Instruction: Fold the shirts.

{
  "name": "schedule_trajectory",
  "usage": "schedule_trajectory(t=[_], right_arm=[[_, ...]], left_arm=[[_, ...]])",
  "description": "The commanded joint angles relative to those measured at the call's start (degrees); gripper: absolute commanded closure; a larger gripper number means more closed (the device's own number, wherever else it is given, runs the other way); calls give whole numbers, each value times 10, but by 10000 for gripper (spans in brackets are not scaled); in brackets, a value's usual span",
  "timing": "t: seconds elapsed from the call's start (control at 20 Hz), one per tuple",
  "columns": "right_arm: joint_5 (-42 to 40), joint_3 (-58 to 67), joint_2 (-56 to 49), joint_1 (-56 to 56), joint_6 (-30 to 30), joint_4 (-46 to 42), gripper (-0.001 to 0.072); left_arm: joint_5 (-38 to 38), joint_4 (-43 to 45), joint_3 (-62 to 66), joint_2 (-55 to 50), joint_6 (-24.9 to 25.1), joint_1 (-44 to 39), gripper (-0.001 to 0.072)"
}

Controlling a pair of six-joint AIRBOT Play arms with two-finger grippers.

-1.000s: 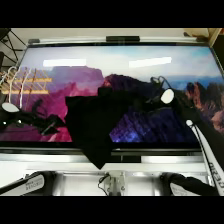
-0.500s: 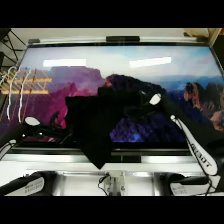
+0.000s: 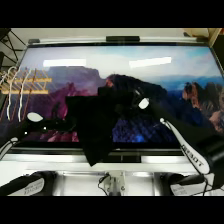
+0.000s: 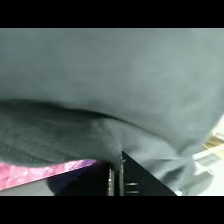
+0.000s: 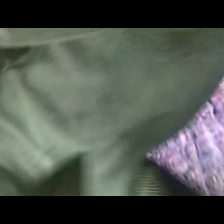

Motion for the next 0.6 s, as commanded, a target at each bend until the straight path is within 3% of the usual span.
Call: schedule_trajectory(t=[0.0,0.1,0.25,0.4,0.55], right_arm=[[-8,1,-15,9,12,45,641],[3,6,-3,6,-40,51,644],[88,60,67,-14,-150,-16,644],[186,175,198,-55,-162,-126,643],[166,280,351,-79,-165,-123,643]], left_arm=[[-17,-6,29,21,20,-1,673],[-18,-6,48,33,26,-1,673],[-49,-6,131,83,121,1,675],[-60,-8,308,177,115,14,674],[-19,-8,515,266,115,17,674]])
